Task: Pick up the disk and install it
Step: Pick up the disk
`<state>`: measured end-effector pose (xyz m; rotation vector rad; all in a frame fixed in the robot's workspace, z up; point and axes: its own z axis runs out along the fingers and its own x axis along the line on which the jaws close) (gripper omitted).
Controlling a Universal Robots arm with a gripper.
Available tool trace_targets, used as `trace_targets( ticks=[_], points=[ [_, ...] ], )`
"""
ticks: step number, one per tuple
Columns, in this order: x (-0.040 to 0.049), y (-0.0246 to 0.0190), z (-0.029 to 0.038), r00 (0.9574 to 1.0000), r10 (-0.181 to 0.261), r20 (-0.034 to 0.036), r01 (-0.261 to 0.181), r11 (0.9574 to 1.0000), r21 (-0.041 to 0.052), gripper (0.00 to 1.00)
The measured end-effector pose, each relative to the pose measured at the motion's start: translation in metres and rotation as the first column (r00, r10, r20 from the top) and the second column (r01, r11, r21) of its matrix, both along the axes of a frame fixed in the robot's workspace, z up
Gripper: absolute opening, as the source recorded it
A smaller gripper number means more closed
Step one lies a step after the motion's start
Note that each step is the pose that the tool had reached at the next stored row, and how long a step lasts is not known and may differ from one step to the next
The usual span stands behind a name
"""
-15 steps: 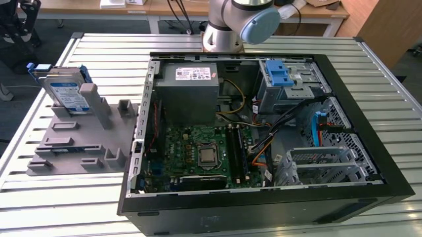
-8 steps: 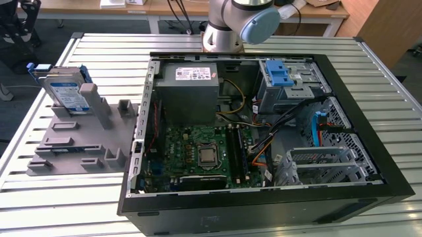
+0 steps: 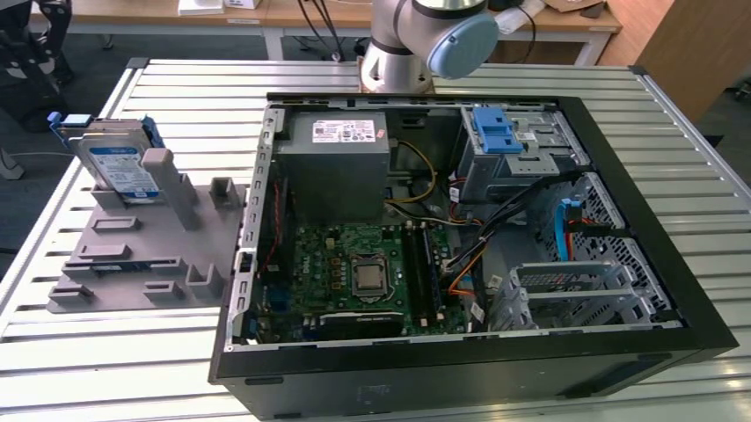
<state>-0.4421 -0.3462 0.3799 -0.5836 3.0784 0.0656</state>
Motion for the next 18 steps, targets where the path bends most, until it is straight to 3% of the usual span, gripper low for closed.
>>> trace_targets(
  ticks=[6, 18],
  points=[
    [0.0000, 0.0000, -0.0004, 0.9948, 0.102, -0.0001, -0.102, 0.9948, 0.0000, 0.11],
    [0.0000, 0.0000, -0.0004, 0.9937, 0.112, -0.0001, -0.112, 0.9937, 0.0000, 0.11]
  ],
)
